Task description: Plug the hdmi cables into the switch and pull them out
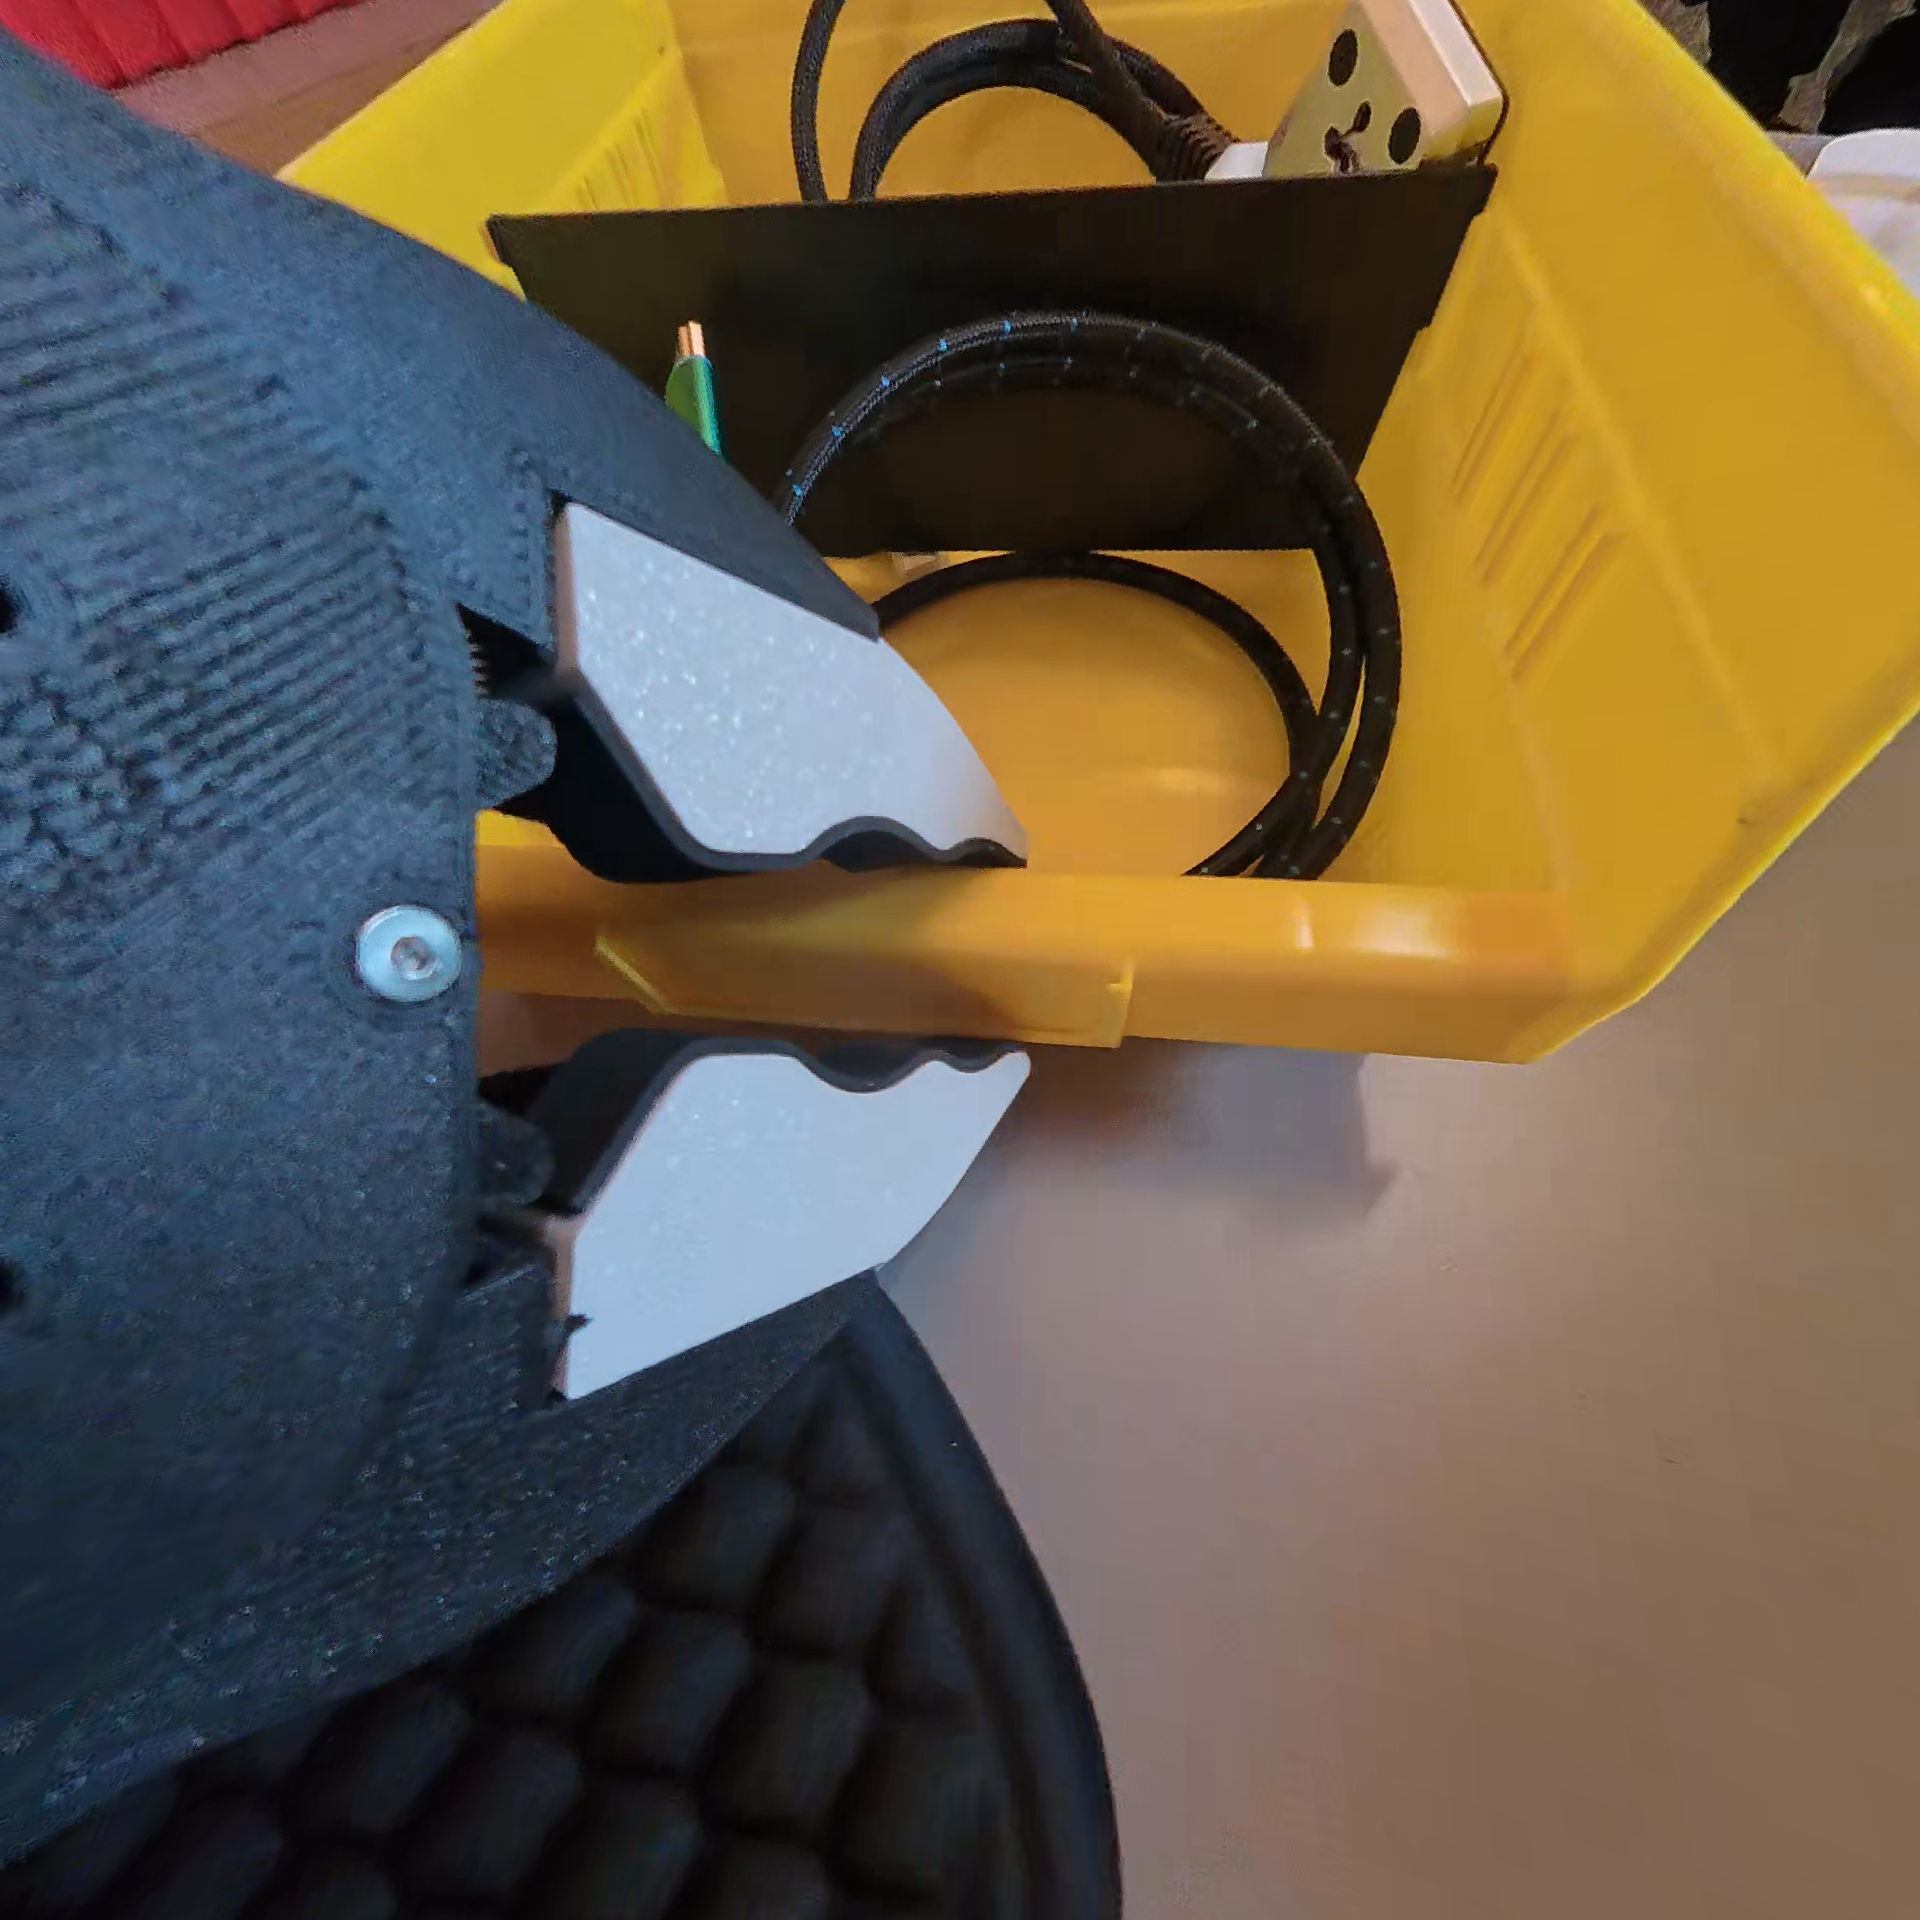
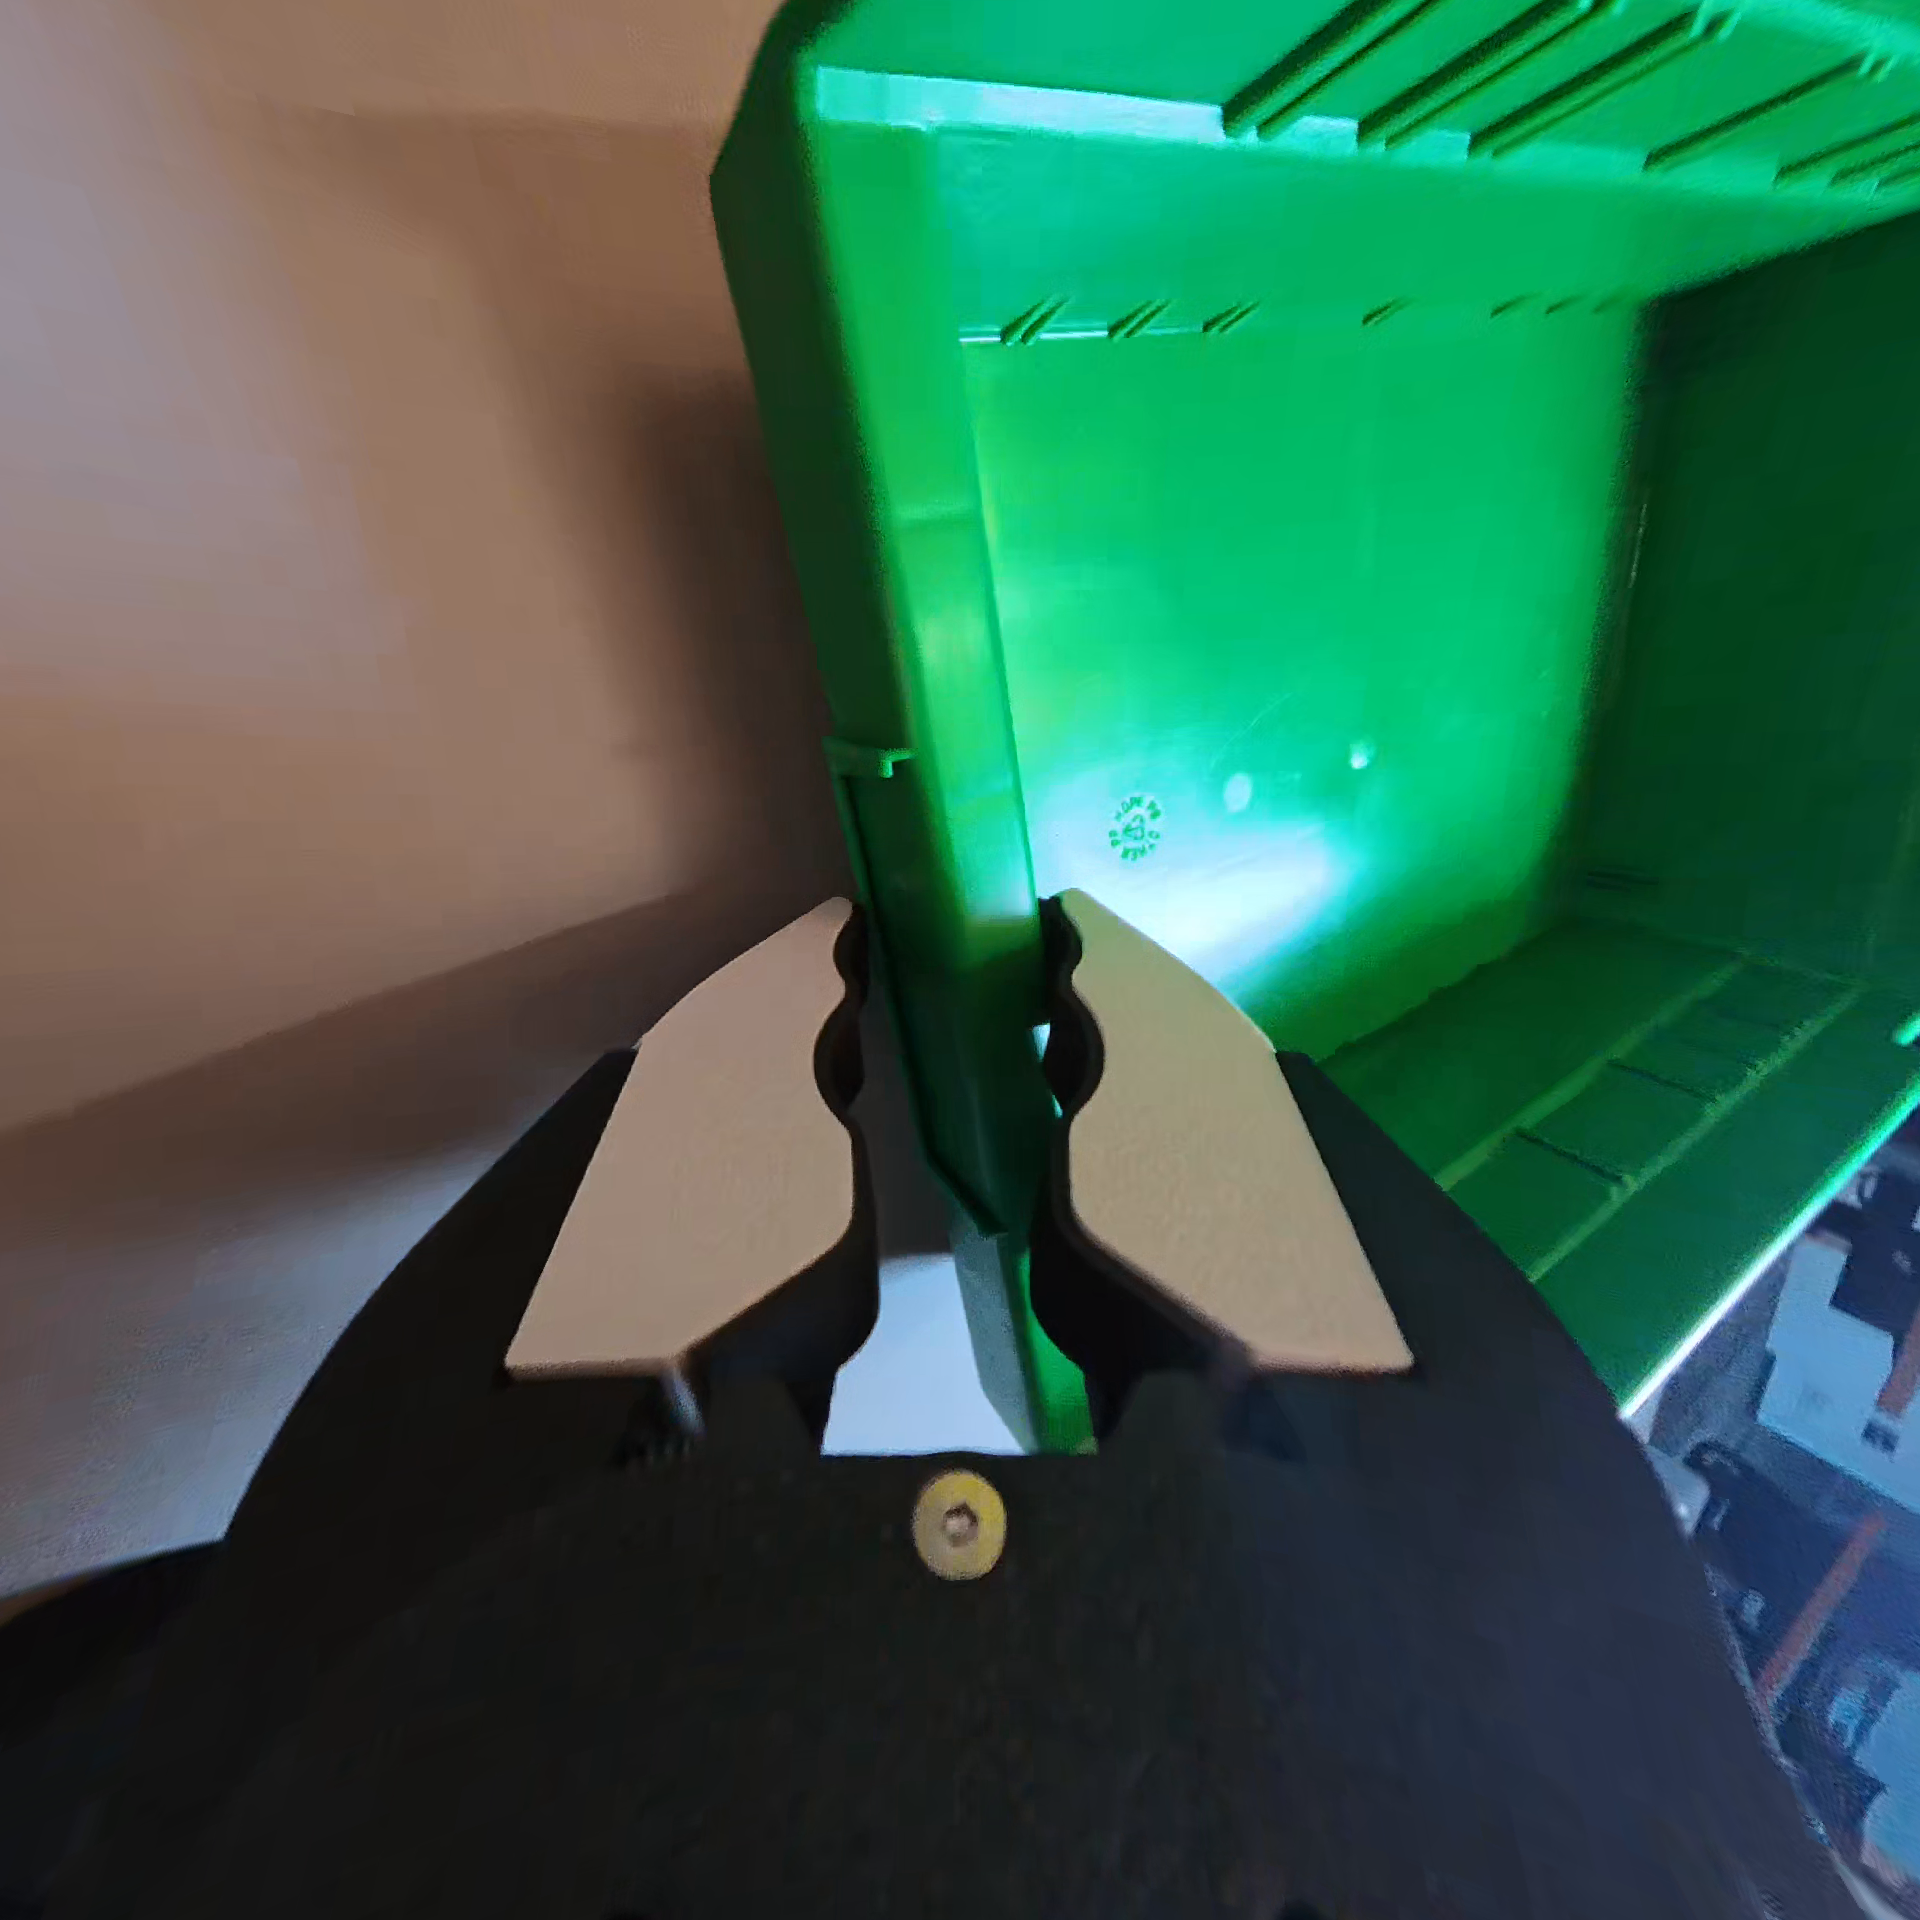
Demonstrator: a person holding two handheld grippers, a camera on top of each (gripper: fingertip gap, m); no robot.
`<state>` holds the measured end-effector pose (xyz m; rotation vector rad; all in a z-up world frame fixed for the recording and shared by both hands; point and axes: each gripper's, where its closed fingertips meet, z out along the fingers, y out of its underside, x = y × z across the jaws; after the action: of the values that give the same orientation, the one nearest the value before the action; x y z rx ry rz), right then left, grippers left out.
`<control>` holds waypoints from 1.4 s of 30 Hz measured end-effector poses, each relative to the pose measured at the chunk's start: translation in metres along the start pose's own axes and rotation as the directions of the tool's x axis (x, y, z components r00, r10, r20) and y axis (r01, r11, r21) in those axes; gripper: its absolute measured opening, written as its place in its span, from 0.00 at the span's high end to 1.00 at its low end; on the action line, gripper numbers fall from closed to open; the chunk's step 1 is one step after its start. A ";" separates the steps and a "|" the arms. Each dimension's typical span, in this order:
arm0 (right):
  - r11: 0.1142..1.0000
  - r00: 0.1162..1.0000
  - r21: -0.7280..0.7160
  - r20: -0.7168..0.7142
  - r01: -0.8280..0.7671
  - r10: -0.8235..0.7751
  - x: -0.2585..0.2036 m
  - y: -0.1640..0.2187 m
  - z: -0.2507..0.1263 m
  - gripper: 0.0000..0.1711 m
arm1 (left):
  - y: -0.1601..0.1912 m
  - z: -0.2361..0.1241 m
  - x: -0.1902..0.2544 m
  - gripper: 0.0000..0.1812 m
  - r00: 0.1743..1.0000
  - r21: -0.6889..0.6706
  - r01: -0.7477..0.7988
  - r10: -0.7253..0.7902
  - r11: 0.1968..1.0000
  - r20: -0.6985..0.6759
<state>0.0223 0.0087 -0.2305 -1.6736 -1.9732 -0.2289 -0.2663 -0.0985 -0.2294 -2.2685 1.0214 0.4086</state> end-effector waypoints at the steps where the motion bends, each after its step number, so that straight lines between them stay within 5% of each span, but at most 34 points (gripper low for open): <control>1: 1.000 1.000 -0.006 -0.016 -0.016 0.016 0.006 0.007 0.002 0.82 | -0.001 0.001 0.000 0.83 1.000 0.012 0.012 -0.012 1.000 -0.003; 12: 0.978 0.971 -0.086 -0.162 -0.190 0.175 0.081 0.065 0.030 0.81 | 0.000 0.010 -0.014 0.83 0.999 0.059 0.035 -0.034 0.998 -0.003; 16: 0.971 0.948 -0.023 -0.224 -0.236 0.225 0.094 0.074 0.032 0.77 | 0.006 0.021 -0.036 0.83 0.999 0.059 0.030 -0.032 0.998 0.037; 20: 0.930 0.927 0.172 -0.140 -0.324 0.349 0.092 0.056 0.016 0.71 | 0.014 0.027 -0.054 0.82 0.997 0.010 0.047 -0.047 0.999 0.065; 24: 0.767 0.908 0.517 0.050 -0.380 0.417 0.082 0.005 -0.036 0.70 | -0.009 -0.002 -0.061 0.80 0.980 0.179 0.195 -0.199 0.964 0.006; 27: 0.598 0.898 0.698 0.152 -0.394 0.414 0.077 -0.019 -0.073 0.71 | -0.034 -0.044 -0.087 0.81 0.920 0.374 0.389 -0.377 0.842 -0.107; 31: 0.388 0.873 0.812 0.277 -0.436 0.401 0.073 -0.032 -0.103 0.73 | -0.026 -0.073 -0.155 0.82 0.887 0.402 0.404 -0.459 0.821 0.045; 37: 0.328 0.844 0.815 0.321 -0.477 0.429 0.081 -0.024 -0.101 0.75 | -0.047 -0.057 -0.219 0.82 0.849 0.338 0.494 -0.529 0.801 0.013; 42: 0.321 0.834 0.805 0.346 -0.499 0.430 0.081 -0.019 -0.096 0.77 | -0.044 0.002 -0.247 0.82 0.897 0.122 0.423 -0.434 0.898 0.081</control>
<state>0.0250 0.0304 -0.1053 -1.3823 -1.1181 0.9558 -0.3948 0.0654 -0.0897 -2.2688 0.4523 0.2756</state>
